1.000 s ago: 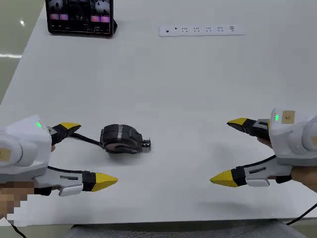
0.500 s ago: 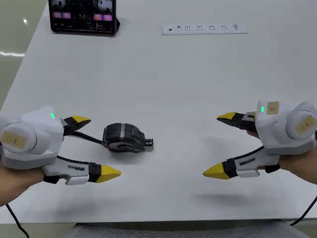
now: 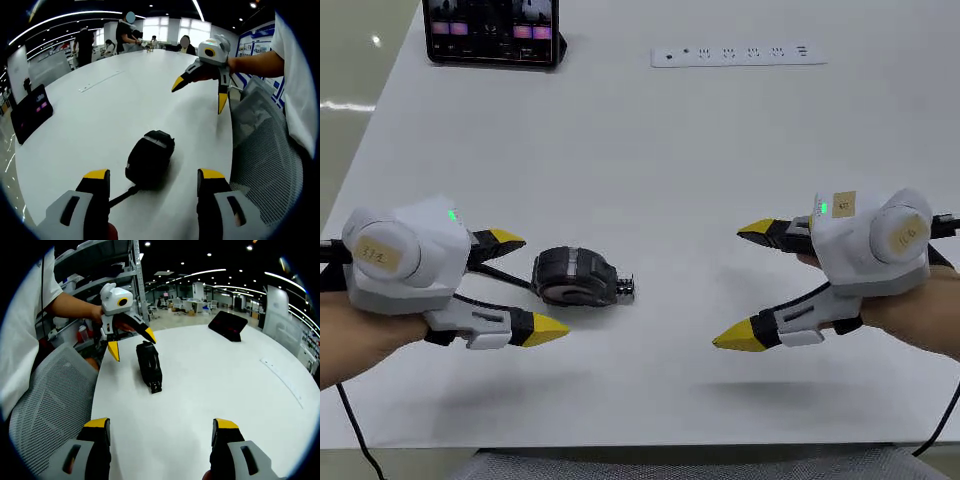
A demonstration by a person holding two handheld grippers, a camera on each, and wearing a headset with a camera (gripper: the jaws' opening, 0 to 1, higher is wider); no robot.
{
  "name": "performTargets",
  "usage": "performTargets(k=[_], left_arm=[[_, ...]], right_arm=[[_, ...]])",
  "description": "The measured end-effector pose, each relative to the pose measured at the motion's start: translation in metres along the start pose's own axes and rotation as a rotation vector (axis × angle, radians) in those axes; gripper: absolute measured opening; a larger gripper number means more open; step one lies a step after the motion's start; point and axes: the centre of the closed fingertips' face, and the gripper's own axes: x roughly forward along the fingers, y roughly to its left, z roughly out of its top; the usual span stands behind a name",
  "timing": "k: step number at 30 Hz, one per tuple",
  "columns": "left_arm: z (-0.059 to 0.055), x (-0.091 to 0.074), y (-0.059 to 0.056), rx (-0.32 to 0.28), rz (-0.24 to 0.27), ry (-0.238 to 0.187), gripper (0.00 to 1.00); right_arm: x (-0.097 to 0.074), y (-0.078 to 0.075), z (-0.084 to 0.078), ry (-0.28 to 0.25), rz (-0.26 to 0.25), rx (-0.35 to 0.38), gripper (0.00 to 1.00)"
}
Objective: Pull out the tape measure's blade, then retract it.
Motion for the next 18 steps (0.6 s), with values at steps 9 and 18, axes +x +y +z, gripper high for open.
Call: performTargets(k=[9,18], left_arm=[[-0.003,0.012,0.005,0.037,-0.016,0.032,0.54],[-0.008,0.020,0.011,0.067,-0.034,0.071,0.40]], right_arm=[[0.007,0.002,-0.001,0.004,0.023,-0.005,0.81],[0.014,0.001,0.000,0.004,0.041,-0.007,0.79]])
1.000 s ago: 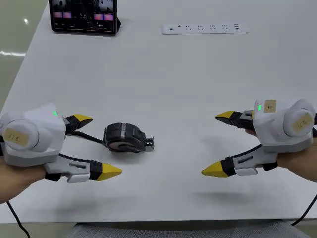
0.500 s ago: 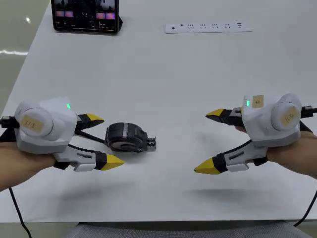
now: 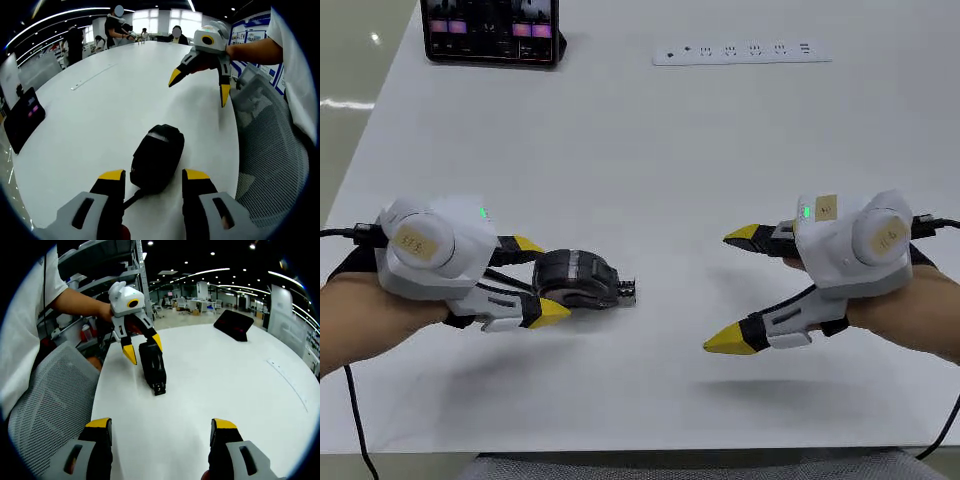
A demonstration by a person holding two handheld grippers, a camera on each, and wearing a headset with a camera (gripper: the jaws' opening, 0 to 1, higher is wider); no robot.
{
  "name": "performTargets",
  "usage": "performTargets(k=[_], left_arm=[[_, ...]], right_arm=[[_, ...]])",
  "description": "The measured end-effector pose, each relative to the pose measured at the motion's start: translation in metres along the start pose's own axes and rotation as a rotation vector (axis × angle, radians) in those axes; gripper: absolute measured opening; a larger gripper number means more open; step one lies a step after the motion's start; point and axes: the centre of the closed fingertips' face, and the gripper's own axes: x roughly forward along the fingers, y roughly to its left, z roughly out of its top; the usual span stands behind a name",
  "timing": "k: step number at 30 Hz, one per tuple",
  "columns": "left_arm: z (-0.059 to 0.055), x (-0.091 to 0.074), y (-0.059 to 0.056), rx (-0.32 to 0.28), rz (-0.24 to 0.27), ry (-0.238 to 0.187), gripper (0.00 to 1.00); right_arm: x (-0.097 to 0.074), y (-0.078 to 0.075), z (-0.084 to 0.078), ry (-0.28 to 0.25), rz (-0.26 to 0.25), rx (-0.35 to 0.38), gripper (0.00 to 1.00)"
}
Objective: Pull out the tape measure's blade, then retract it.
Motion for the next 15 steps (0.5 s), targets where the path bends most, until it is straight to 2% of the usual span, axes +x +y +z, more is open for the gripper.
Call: performTargets(k=[15], left_arm=[[-0.002,0.003,0.002,0.034,-0.017,0.021,0.30]], right_arm=[[0.011,-0.001,-0.002,-0.002,0.021,0.004,0.78]])
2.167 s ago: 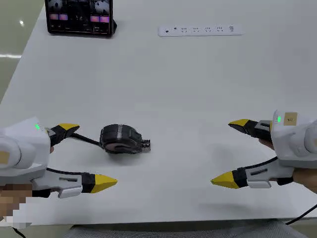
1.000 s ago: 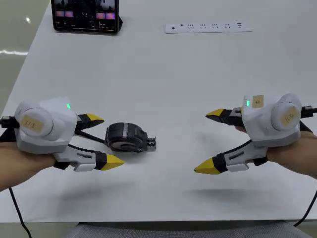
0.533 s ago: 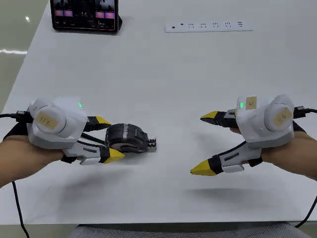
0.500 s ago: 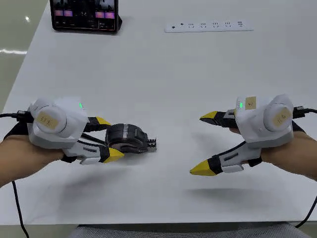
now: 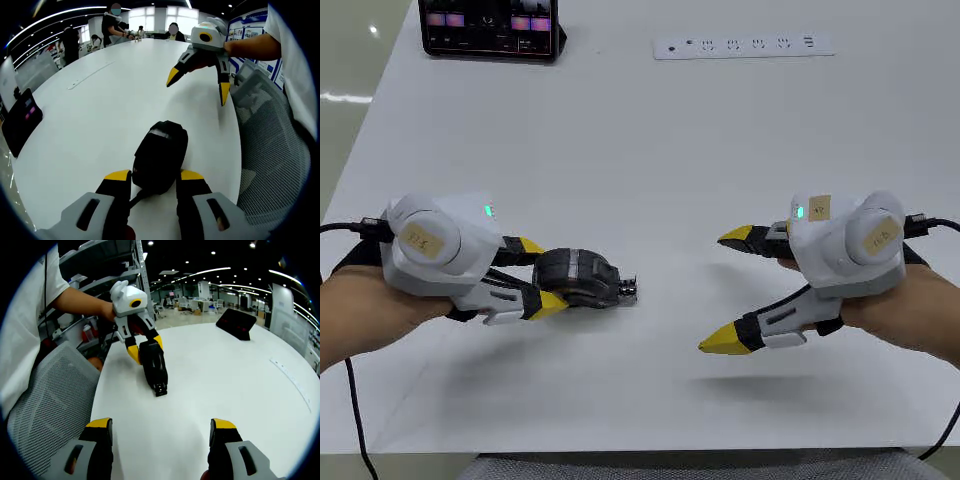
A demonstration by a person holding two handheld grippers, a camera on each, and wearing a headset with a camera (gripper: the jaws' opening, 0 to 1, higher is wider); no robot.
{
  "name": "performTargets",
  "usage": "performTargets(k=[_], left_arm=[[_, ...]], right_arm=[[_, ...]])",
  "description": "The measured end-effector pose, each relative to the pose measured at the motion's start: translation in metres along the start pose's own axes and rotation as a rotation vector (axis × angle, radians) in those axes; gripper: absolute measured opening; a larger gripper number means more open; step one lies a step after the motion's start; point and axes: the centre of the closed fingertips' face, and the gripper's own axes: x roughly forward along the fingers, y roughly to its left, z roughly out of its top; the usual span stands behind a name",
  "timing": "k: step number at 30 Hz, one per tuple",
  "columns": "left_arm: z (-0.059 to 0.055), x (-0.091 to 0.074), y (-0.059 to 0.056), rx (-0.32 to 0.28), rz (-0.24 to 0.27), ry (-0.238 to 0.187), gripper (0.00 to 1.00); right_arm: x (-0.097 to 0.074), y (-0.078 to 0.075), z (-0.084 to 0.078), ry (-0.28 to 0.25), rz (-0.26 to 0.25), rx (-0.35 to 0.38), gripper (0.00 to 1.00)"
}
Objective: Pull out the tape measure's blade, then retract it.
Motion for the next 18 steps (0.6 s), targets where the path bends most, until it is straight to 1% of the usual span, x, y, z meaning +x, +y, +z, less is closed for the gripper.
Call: performTargets(k=[9,14,16,18], left_arm=[[-0.001,0.001,0.000,0.013,-0.009,0.004,0.29],[-0.001,0.001,0.000,0.019,-0.014,0.010,0.28],[-0.002,0.001,0.002,0.038,-0.008,0.020,0.27],[-0.001,-0.001,0.002,0.042,-0.014,0.017,0.27]], right_arm=[[0.006,0.002,0.004,-0.001,0.011,-0.013,0.76],[0.009,0.002,0.010,-0.016,0.010,-0.019,0.74],[0.012,0.001,0.010,-0.016,0.007,-0.026,0.72],[0.016,-0.001,0.011,-0.017,0.006,-0.027,0.71]])
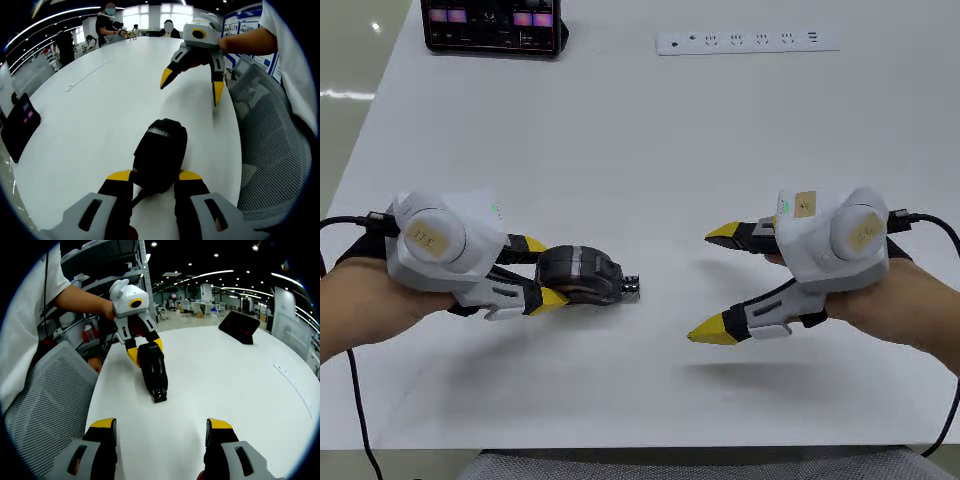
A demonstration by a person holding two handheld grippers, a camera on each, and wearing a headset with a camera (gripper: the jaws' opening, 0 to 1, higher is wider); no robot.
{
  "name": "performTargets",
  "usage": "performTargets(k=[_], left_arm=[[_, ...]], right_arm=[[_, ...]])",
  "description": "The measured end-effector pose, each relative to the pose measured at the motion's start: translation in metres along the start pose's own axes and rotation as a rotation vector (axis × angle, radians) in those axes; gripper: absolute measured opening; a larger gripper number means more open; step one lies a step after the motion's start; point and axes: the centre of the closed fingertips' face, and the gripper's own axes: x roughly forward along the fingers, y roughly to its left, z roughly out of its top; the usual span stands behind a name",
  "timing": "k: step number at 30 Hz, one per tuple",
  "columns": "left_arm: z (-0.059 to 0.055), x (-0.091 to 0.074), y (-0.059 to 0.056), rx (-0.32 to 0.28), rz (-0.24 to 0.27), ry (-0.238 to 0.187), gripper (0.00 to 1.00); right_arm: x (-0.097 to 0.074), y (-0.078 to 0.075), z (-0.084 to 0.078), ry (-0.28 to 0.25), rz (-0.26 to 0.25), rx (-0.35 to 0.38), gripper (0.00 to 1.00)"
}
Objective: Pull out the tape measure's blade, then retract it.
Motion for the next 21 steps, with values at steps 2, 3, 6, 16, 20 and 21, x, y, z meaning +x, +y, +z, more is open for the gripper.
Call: performTargets(k=[2,3,6,16,20,21], left_arm=[[0.000,-0.002,0.000,0.002,-0.001,0.003,0.27],[-0.001,-0.002,0.000,0.002,-0.002,0.003,0.27],[-0.001,-0.003,-0.001,0.006,-0.001,0.003,0.26],[-0.002,-0.002,-0.002,0.022,0.002,0.022,0.25],[-0.001,-0.001,-0.002,0.024,0.002,0.023,0.25],[-0.002,0.000,-0.002,0.025,0.002,0.025,0.25]], right_arm=[[0.004,0.000,0.000,0.003,0.002,-0.005,0.69],[0.005,0.000,0.000,0.002,0.003,-0.007,0.68],[0.010,0.001,0.002,-0.001,0.010,-0.013,0.67],[0.030,-0.002,0.006,-0.008,0.038,-0.052,0.56],[0.037,-0.004,0.008,-0.008,0.042,-0.064,0.52],[0.040,-0.004,0.008,-0.007,0.044,-0.070,0.51]])
